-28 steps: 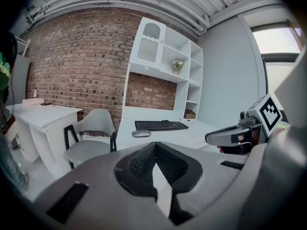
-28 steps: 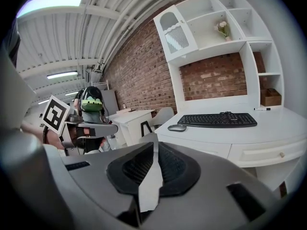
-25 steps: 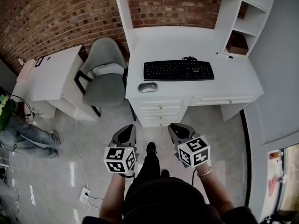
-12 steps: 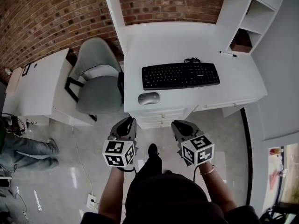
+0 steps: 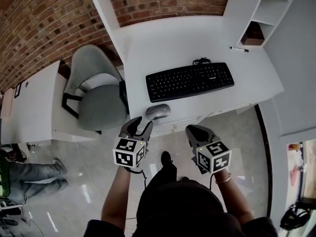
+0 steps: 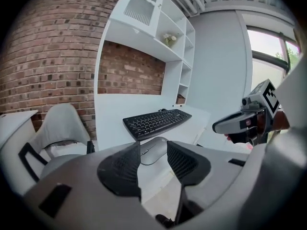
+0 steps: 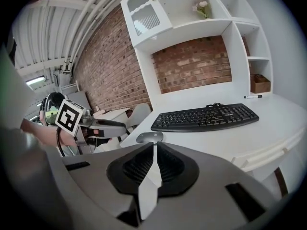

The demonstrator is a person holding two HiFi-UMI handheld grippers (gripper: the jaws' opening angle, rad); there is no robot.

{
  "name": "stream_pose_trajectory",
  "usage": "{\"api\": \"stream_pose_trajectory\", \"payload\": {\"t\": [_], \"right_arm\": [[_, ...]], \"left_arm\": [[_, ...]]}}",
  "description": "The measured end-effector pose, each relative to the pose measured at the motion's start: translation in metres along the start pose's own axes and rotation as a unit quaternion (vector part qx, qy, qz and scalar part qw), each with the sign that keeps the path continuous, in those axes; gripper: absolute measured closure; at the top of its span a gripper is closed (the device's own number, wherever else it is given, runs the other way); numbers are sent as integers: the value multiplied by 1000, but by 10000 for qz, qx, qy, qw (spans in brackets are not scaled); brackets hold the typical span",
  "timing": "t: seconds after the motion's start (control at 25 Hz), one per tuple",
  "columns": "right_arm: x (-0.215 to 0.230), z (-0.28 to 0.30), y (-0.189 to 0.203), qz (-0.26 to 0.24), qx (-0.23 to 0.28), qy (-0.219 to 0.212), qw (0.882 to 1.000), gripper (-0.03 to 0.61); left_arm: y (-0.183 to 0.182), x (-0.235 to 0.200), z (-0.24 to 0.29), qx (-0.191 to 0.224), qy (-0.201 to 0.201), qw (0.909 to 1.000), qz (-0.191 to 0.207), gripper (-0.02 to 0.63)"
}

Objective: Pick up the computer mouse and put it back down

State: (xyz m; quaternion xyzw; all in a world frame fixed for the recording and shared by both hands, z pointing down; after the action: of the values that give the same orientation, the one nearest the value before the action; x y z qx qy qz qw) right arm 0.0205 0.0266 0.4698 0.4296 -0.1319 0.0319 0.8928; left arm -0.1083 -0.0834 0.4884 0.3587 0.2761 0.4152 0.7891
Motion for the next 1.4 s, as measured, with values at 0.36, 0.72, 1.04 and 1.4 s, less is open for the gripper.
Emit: {"api": "stream_pose_trajectory", "payload": {"t": [0.36,0.72,1.04,1.4], "right_arm": [[22,13,-3,352,-58,394,9986,571],[36,19,-8,672,-52,587,9960,572],[48,26,-9,768,-72,667,9948,572],[51,32,-10,819,-108,698,9941,572]], "left_arm": [[1,-2,50,-886,728,9870,1128,376],[1,11,85,-1528,1423,9460,2480,356],[7,16,102,-1984,1783,9093,3194,356],[17,18,110,-2432,1978,8679,3853,356]]}}
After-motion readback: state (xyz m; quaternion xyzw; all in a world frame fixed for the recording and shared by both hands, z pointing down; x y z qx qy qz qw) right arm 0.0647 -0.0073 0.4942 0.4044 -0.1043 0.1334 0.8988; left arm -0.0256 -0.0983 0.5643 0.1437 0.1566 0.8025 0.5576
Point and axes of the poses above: the fingertips, and each gripper's own axes: z forward along the fingers, x to its right, y out of its underside, the point moved 2 cm from there along -z, backward along the fingers, and after that the axes turned 6 degrees about -x, right-handed, at the moved point
